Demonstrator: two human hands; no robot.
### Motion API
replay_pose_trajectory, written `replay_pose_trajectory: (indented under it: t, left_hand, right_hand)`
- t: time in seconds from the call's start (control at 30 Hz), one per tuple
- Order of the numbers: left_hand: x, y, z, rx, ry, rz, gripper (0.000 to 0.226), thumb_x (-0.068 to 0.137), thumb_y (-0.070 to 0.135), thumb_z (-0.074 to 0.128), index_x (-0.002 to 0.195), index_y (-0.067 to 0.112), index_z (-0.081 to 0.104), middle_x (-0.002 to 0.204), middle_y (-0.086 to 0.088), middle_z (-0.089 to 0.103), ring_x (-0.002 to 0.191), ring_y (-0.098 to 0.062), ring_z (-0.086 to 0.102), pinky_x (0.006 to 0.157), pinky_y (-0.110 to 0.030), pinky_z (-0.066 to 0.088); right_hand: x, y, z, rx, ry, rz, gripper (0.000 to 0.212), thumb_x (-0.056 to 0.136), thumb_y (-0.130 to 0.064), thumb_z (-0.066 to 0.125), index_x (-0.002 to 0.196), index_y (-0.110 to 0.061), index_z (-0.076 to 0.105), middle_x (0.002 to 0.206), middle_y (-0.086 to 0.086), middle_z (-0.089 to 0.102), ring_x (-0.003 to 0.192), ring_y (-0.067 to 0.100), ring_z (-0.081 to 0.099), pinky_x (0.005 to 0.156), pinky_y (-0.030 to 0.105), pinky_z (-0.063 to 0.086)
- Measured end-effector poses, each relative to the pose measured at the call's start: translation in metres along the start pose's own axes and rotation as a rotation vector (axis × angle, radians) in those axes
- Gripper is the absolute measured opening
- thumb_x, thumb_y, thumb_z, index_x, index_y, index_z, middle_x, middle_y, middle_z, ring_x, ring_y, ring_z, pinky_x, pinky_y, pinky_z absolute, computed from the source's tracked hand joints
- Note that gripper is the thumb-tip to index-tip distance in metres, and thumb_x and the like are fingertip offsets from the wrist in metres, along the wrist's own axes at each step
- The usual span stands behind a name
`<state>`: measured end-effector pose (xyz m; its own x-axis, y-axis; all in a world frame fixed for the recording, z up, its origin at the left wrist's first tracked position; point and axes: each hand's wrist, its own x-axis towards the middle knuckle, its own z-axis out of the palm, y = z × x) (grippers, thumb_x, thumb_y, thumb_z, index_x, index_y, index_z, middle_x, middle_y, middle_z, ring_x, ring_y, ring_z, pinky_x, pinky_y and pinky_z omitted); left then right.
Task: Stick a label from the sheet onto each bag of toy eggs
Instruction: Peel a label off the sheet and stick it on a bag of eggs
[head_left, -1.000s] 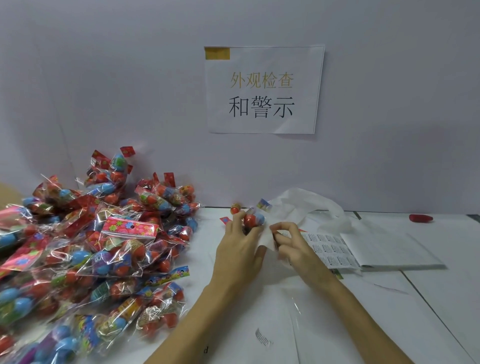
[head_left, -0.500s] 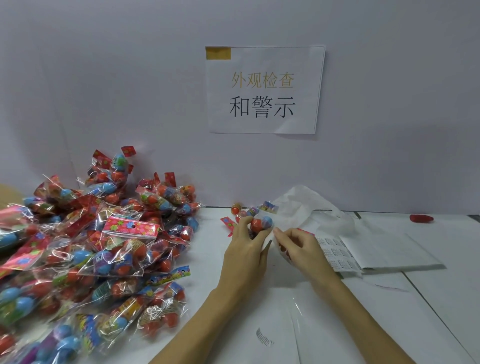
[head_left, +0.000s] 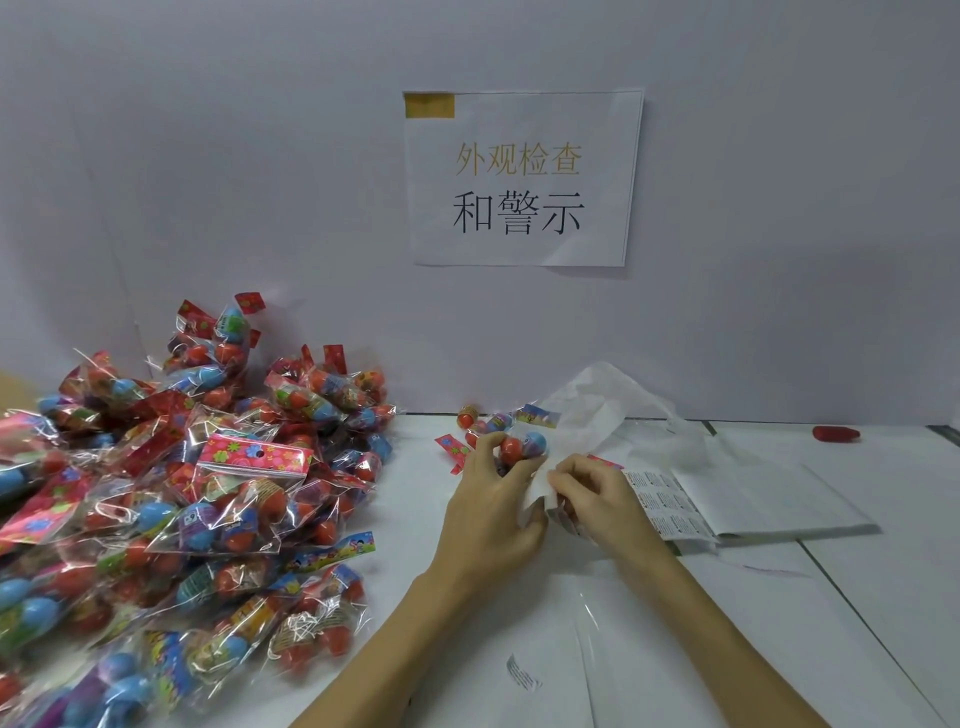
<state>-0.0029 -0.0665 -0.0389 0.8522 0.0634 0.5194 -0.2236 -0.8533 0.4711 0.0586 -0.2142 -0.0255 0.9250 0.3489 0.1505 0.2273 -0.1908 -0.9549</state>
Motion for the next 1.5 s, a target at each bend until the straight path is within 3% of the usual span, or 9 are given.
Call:
replay_pose_trajectory:
  t: [0.23,0.37,0.5,0.63,0.77,0.9,1.03,1.27,1.5]
  left_hand:
    - [0.001,-0.001,-0.005,0.114,0.018,-0.115,0.026,0.086,0.018,0.073,0.112,0.014,0.075,0.143,-0.004,0.050,0.118,-0.027,0.057,0.087,-0.038,0.057]
    - [-0.001,0.004,-0.004,0.115,0.024,-0.068,0.032,0.086,0.012,0.066,0.116,0.011,0.073,0.141,-0.007,0.052,0.116,-0.028,0.057,0.082,-0.036,0.055]
    - [0.000,0.007,-0.002,0.113,0.009,-0.043,0.026,0.097,0.018,0.062,0.120,0.013,0.073,0.148,-0.006,0.049,0.121,-0.026,0.055,0.092,-0.036,0.056]
    - [-0.001,0.009,-0.004,0.084,0.001,-0.037,0.029,0.099,0.019,0.063,0.125,0.012,0.073,0.151,-0.008,0.048,0.126,-0.027,0.054,0.098,-0.038,0.055]
    - [0.001,0.005,-0.005,-0.065,-0.030,-0.038,0.037,0.094,0.004,0.054,0.128,0.006,0.070,0.147,-0.009,0.043,0.131,-0.026,0.046,0.107,-0.022,0.042]
    - [0.006,0.001,-0.004,-0.161,-0.098,-0.080,0.054,0.089,-0.014,0.055,0.138,0.007,0.062,0.145,-0.004,0.037,0.137,-0.021,0.039,0.108,-0.002,0.023]
    - [0.005,-0.004,0.000,-0.140,-0.044,-0.007,0.049,0.088,-0.008,0.065,0.133,0.011,0.068,0.142,-0.002,0.039,0.133,-0.021,0.044,0.110,-0.021,0.041]
    - [0.003,-0.006,0.001,-0.053,0.147,-0.108,0.049,0.076,0.010,0.092,0.121,0.018,0.075,0.146,-0.010,0.048,0.128,-0.035,0.055,0.101,-0.045,0.057]
    - [0.003,-0.005,0.001,-0.056,0.157,-0.149,0.048,0.078,0.017,0.090,0.123,0.019,0.074,0.146,-0.009,0.048,0.128,-0.034,0.054,0.100,-0.046,0.057]
  right_hand:
    - [-0.003,-0.001,0.006,-0.098,-0.083,-0.071,0.033,0.101,-0.017,0.065,0.069,-0.019,0.061,0.062,-0.008,0.061,0.063,0.008,0.055,0.068,0.024,0.045]
    - [-0.002,-0.003,0.004,-0.061,-0.001,-0.013,0.041,0.104,-0.025,0.062,0.063,-0.021,0.058,0.060,-0.010,0.056,0.064,0.009,0.052,0.071,0.031,0.042]
    - [-0.002,-0.002,0.005,-0.032,-0.019,-0.006,0.040,0.103,-0.030,0.065,0.072,-0.006,0.062,0.067,0.003,0.059,0.070,0.016,0.054,0.074,0.036,0.045]
    - [0.000,0.001,0.005,0.021,-0.042,0.009,0.036,0.105,-0.027,0.061,0.073,-0.012,0.064,0.070,0.000,0.062,0.074,0.017,0.057,0.079,0.045,0.051]
    - [0.005,0.009,0.002,0.014,0.041,0.021,0.027,0.104,-0.021,0.061,0.080,-0.013,0.068,0.068,-0.007,0.068,0.073,0.014,0.065,0.075,0.035,0.053]
    - [0.007,0.013,0.000,-0.076,0.159,-0.059,0.017,0.098,-0.039,0.069,0.107,-0.026,0.062,0.096,-0.011,0.070,0.085,0.004,0.070,0.068,0.018,0.056]
    - [0.007,0.015,-0.003,-0.135,0.138,-0.229,0.013,0.101,-0.034,0.067,0.114,-0.034,0.064,0.108,-0.022,0.071,0.103,-0.003,0.067,0.076,0.013,0.054]
    - [0.012,0.016,-0.013,-0.073,0.144,-0.197,0.008,0.093,-0.030,0.077,0.096,-0.028,0.069,0.090,-0.016,0.073,0.089,0.005,0.070,0.080,0.015,0.053]
    - [0.010,0.012,-0.020,-0.117,0.020,-0.196,0.021,0.096,-0.022,0.074,0.108,-0.039,0.075,0.096,-0.006,0.072,0.094,0.007,0.068,0.085,0.020,0.054]
